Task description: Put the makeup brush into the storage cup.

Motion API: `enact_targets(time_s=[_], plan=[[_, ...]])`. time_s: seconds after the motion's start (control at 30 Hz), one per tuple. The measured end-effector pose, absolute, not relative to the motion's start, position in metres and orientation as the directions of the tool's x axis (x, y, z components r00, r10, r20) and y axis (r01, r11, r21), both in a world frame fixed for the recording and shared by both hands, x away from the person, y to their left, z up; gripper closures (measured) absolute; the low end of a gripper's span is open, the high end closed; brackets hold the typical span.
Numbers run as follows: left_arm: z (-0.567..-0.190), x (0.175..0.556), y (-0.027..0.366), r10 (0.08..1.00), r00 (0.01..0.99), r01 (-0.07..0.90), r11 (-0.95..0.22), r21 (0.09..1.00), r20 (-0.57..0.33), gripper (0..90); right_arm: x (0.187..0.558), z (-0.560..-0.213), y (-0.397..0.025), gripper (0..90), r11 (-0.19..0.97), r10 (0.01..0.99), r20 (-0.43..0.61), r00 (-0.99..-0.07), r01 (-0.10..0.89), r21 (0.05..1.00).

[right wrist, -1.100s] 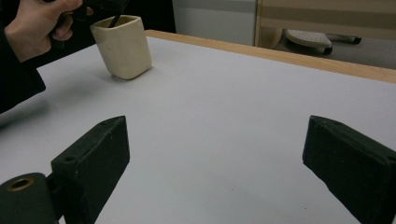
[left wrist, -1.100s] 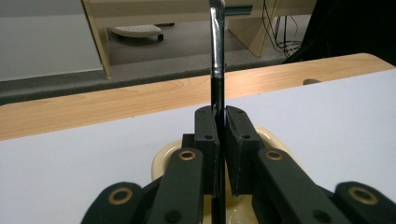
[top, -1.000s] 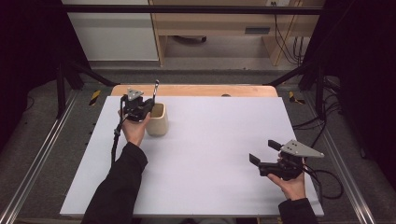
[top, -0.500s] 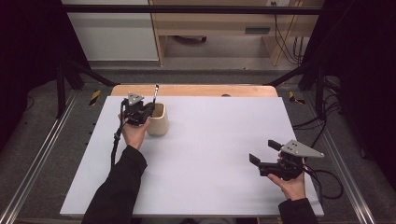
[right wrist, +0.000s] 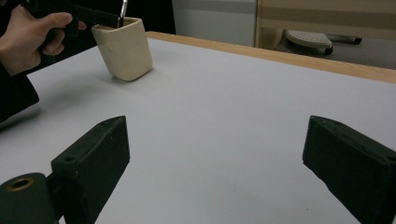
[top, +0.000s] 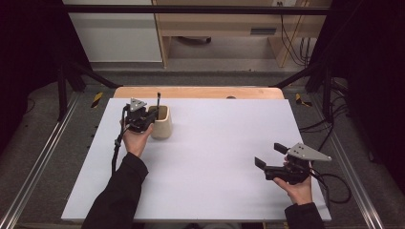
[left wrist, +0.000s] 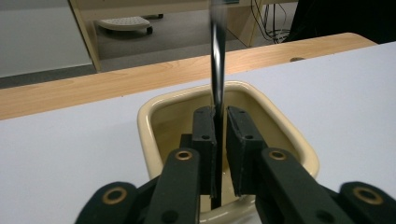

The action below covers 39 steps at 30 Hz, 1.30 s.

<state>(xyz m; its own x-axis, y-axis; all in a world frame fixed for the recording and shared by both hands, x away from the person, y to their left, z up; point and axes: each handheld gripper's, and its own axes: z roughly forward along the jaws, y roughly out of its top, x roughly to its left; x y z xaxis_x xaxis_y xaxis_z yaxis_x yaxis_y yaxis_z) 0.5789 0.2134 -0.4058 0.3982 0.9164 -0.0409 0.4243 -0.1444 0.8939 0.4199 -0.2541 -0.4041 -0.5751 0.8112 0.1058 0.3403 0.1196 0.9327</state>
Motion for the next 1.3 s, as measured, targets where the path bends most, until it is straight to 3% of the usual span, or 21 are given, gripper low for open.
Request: enact_targets(time_s=[0.63,1.3], plan=[[-0.378,0.536,0.232,0.869,0.487,0.372,-0.112,0.922,-0.091,58.4,0.418,-0.402,-0.254,8.1,0.110,0.811,0.106,-0.575,0.329,0.938],[-0.376,0.481,0.236,0.817,0.575,0.306,-0.176,0.935,-0.034,35.6,0.417,-0.402,-0.254,8.3,0.109,0.811,0.106,-0.575,0.327,0.939]])
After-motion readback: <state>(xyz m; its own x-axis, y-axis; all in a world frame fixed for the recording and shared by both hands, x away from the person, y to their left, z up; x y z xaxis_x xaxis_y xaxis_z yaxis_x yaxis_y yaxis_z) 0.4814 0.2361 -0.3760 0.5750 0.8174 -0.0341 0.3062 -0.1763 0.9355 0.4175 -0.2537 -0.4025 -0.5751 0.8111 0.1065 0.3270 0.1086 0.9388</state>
